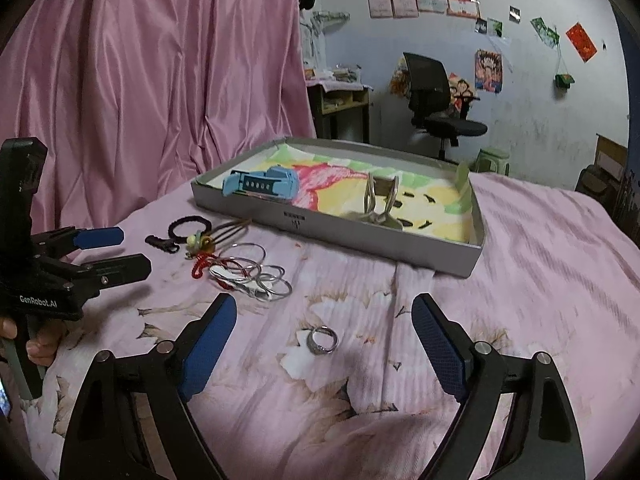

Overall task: Organize jewelry
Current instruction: 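Grasp the black beaded hair clip with the left tool while the right tool grasps the silver ring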

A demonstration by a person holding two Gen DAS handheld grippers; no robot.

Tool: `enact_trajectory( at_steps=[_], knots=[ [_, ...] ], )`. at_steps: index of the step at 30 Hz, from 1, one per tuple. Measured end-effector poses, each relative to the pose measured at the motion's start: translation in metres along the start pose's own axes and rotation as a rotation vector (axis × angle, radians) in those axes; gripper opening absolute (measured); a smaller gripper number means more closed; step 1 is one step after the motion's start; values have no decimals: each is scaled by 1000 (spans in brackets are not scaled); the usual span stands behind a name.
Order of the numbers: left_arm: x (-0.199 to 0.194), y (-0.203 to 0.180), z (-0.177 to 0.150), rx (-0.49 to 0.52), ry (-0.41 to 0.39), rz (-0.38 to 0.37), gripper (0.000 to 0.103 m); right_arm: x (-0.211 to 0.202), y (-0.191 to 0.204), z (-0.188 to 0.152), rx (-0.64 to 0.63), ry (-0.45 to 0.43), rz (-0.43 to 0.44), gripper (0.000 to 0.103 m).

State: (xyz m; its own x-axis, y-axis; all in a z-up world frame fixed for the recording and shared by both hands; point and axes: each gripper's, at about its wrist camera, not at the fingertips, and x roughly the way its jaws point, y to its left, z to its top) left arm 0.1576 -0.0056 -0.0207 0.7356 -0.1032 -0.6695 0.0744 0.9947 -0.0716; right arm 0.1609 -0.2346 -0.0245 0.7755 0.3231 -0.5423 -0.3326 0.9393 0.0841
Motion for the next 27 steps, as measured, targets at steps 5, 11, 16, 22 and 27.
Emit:
enact_trajectory(
  at_steps=[5,11,16,22,27],
  knots=[
    [8,7,1,-29,38,13,99,12,-3,-2,20,60,6,75],
    [12,13,2,-50,51,35,99,27,-5,-5,46,127,13,60],
    [18,19,6,-51,63,54,99,36,-6,-9,66,170,21,53],
    [27,26,12,-55,80,64,98,45,-2,-12,67,212,38,45],
    [41,31,18,-55,126,57,92,51,0,-13,67,242,55,39]
  ],
)
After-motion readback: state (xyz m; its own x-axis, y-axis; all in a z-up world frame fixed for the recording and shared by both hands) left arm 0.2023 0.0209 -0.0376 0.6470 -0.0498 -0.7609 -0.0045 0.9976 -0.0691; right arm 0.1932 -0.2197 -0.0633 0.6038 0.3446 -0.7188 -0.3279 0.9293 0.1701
